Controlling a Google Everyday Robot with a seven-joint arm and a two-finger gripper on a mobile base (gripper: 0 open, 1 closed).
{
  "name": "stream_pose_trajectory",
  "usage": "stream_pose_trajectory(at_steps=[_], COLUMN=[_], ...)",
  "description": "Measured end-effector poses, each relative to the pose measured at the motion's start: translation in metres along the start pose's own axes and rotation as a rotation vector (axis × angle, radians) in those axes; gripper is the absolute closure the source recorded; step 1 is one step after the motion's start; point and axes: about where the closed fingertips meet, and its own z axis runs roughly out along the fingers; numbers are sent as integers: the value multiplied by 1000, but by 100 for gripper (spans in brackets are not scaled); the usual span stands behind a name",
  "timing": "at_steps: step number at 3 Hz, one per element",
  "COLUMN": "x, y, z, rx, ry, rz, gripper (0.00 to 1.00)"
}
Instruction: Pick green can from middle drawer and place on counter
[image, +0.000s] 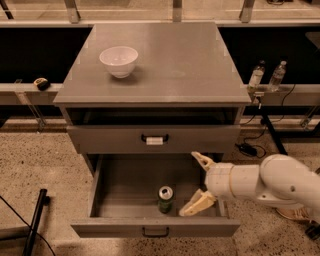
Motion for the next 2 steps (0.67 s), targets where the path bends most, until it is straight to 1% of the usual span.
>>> stream_pose_trajectory(at_steps=[1, 2], x=[-3, 1], y=[5, 8], z=[45, 51], rx=[-5, -14], ry=[-100, -113], rz=[-37, -31], gripper=[0, 0])
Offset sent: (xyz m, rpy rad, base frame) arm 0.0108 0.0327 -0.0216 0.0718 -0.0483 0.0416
